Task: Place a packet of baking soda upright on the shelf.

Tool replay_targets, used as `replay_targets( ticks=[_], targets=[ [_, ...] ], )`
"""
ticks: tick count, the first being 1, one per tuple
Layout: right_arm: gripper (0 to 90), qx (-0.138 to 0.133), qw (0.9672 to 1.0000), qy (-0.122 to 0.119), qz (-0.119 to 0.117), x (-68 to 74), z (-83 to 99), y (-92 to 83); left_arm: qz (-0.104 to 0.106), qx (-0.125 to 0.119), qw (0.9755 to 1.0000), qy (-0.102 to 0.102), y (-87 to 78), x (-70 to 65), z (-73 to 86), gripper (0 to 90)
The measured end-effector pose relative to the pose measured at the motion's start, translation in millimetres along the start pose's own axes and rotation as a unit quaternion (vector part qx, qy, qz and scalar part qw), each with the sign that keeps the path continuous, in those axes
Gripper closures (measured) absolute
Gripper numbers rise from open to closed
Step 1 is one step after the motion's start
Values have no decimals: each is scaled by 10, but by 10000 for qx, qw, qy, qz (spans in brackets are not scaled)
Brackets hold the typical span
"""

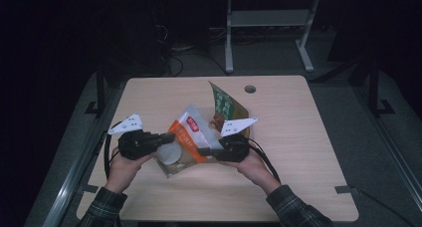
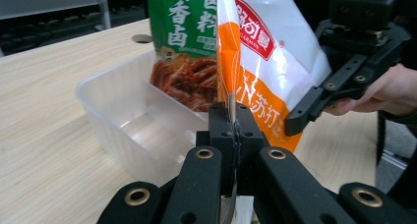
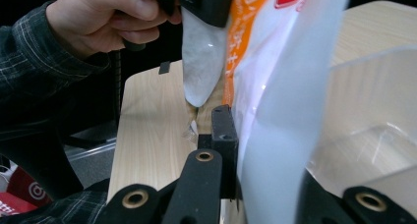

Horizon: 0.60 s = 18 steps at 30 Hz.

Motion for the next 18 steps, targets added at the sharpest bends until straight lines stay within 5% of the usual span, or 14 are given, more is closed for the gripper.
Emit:
replay_targets(
  ticks=[12, 18],
  targets=[
    [900, -246, 9984, -357, -365, 138, -215, -31, 13, -141, 9999, -89, -56, 62, -1, 868],
    [900, -322, 9959, -800, -278, 231, -405, -131, 21, -180, 9998, -40, -6, 43, 10, 715]
  ],
)
Point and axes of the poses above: each handheld gripper's, and its own axes: y roughly forward along the jaws, z roughly out of its underside, x roughly to its left, the point moved 9 cm from there along y, roughly forward along the jaws, and after that the axes turned 8 degrees about x, right-handed, at the moved point
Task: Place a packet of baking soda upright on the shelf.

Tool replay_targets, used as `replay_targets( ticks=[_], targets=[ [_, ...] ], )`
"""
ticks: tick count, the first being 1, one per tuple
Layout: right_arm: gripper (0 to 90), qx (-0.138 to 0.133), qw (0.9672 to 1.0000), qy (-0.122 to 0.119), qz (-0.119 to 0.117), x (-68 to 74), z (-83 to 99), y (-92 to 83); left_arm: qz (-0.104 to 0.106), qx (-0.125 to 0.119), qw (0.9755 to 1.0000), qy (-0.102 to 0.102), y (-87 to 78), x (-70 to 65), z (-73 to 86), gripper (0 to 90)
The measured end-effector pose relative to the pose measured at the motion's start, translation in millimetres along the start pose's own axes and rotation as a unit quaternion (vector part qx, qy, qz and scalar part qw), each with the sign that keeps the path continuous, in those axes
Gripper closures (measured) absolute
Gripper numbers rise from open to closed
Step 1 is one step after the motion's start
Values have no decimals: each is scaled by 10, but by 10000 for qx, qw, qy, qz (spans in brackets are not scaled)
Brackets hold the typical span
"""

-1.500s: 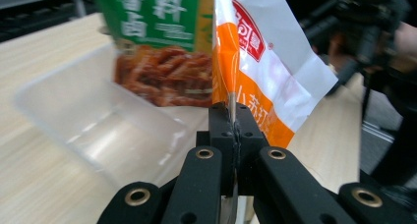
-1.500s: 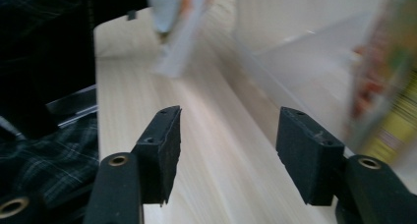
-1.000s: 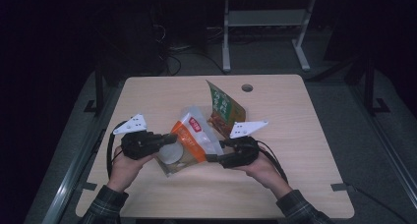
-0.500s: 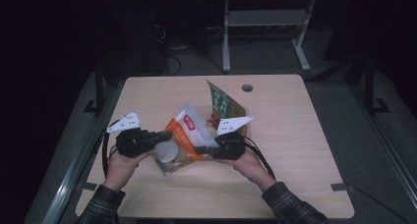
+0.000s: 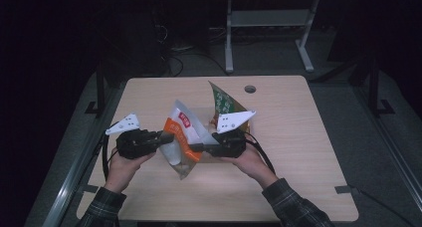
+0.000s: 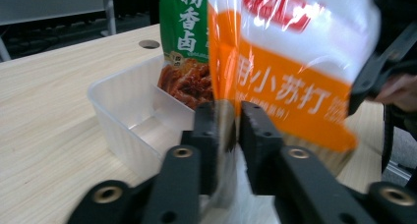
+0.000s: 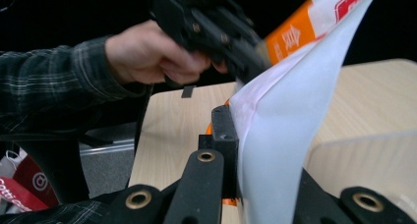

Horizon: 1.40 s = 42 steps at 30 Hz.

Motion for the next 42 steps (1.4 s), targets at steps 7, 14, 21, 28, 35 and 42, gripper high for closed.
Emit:
replay_targets(
  ticks=[7, 14, 21, 28, 35, 42],
  targets=[
    [900, -132, 9996, -219, 69, 57, -215, -143, 56, 5, 10000, -15, 35, -22, 12, 508],
    [900, -69, 9988, -204, 440, -102, -326, -307, -100, 291, 9995, 56, 20, 21, 232, 457],
    [900, 262, 9937, -153, 1081, -433, -312, -239, -282, 531, 9982, -44, -29, 105, 503, 406],
    [900, 616, 9858, -160, 1551, -614, -255, -132, -326, 566, 9977, -167, -53, 137, 608, 401],
    [900, 853, 9755, -316, 2004, -718, -253, -34, -331, 594, 9976, -108, -42, 140, 612, 396],
    [900, 1047, 9680, -313, 2257, -810, -173, 37, -311, 630, 9975, -111, -31, 142, 627, 391]
  ],
)
Point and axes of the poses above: each handheld gripper's, and its own axes: y roughly forward along the jaws, z roughly out of its underside, x roughly to its left, the point moved 9 cm from there along y, roughly forward along the jaws, and after that the axes turned 8 degrees about x, right-handed, at the moved point
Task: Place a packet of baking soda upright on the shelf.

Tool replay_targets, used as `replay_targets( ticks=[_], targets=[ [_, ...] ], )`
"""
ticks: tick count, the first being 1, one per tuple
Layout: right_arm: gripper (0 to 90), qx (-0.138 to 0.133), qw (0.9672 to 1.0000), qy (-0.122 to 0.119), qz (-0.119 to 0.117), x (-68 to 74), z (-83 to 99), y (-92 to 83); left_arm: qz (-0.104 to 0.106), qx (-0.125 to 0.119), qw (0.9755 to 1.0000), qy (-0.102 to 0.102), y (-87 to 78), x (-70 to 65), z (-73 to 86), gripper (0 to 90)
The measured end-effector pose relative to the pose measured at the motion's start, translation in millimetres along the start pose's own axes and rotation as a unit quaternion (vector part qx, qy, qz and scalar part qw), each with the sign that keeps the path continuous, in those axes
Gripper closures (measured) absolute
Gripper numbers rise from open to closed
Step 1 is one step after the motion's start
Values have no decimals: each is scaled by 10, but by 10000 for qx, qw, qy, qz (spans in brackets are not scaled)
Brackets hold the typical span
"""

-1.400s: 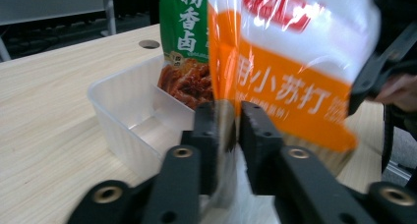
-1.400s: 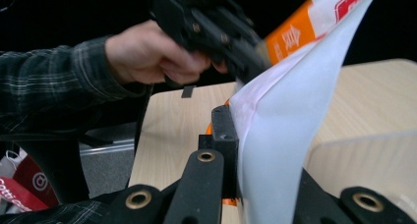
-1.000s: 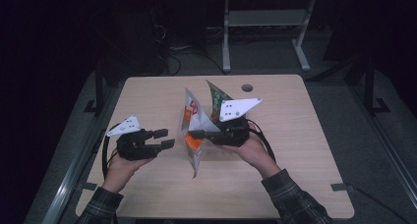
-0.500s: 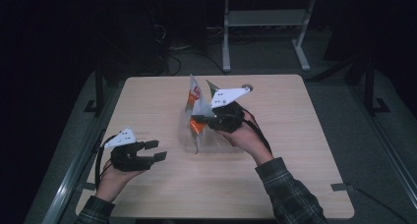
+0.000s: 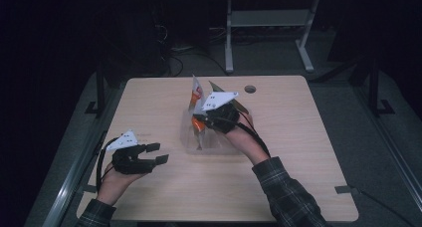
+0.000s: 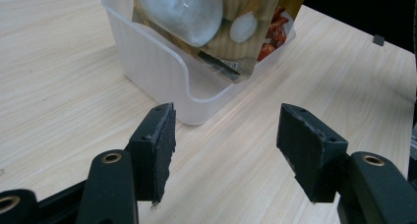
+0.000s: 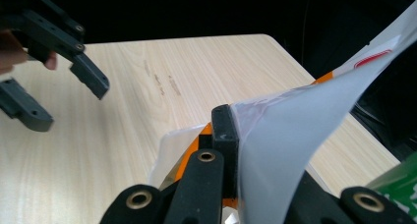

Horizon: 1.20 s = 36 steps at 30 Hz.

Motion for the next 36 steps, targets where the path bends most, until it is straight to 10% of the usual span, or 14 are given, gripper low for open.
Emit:
replay_targets(
  ticks=[21, 36],
  targets=[
    [842, 371, 9978, 366, 400, -177, 115, 37, 122, 225, 9997, 61, 114, -82, 38, 368],
    [519, 470, 9943, 926, 226, -121, 292, -25, 165, 320, 9993, 75, 147, -90, 62, 360]
  ],
)
Point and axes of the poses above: each handheld gripper's, and its own axes: y roughly forward along the jaws, z roughly out of its underside, x roughly to its left, the point moved 9 cm from there along y, roughly forward along the jaws, and after that the axes turned 8 degrees about x, right-handed, at the moved point
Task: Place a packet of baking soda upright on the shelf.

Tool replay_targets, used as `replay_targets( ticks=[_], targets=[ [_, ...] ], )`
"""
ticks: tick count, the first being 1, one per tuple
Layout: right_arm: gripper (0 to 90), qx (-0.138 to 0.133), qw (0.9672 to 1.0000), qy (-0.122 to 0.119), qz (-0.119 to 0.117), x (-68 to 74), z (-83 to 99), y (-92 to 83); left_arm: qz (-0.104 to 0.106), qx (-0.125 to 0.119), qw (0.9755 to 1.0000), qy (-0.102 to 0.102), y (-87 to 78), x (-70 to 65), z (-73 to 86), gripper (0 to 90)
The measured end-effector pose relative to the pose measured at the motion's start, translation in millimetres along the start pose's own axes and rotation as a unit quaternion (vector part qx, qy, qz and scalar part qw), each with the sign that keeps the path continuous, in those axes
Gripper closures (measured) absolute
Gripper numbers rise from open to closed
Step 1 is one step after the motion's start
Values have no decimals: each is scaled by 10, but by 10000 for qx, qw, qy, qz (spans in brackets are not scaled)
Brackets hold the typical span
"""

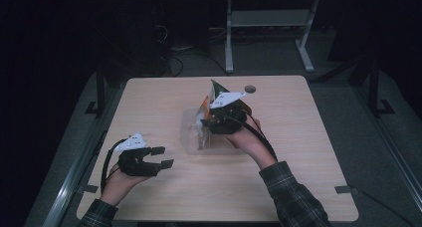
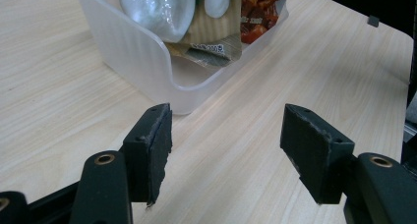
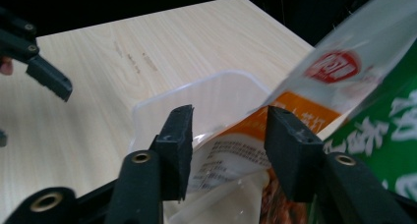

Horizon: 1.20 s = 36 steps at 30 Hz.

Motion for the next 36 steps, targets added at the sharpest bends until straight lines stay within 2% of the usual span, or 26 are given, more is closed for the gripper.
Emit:
replay_targets(
  ticks=[7, 11, 15, 21, 24, 29, 32, 36],
  targets=[
    [502, 41, 9999, 91, -110, 76, 249, -146, 71, 68, 9999, 23, 28, -39, 9, 355],
    [495, 52, 9997, 53, -234, 104, 377, -259, 150, 156, 9997, 136, 59, -78, 25, 347],
    [489, -2, 9991, 119, -411, 115, 508, -354, 218, 268, 9991, 237, 106, -119, 47, 339],
    [476, 107, 9981, 136, -598, 117, 773, -436, 312, 438, 9979, 356, 169, -191, 87, 322],
    [460, 165, 9976, 103, -662, 107, 912, -467, 367, 569, 9965, 489, 191, -220, 116, 315],
    [430, 414, 9955, 29, -850, 124, 1164, -490, 491, 816, 9933, 659, 244, -277, 179, 295],
    [422, 626, 9936, -40, -944, 166, 1322, -482, 530, 984, 9901, 843, 272, -295, 222, 294],
    [412, 936, 9906, -100, -990, 215, 1508, -443, 609, 1163, 9866, 972, 306, -332, 272, 290]
  ],
)
Point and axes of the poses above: each handheld gripper's, and its own axes: y roughly forward along the jaws, z roughly out of its underside, x roughly to its left, the point moved 9 cm from there along y, roughly forward along the jaws, and after that the axes turned 8 degrees about x, right-handed, at the moved point
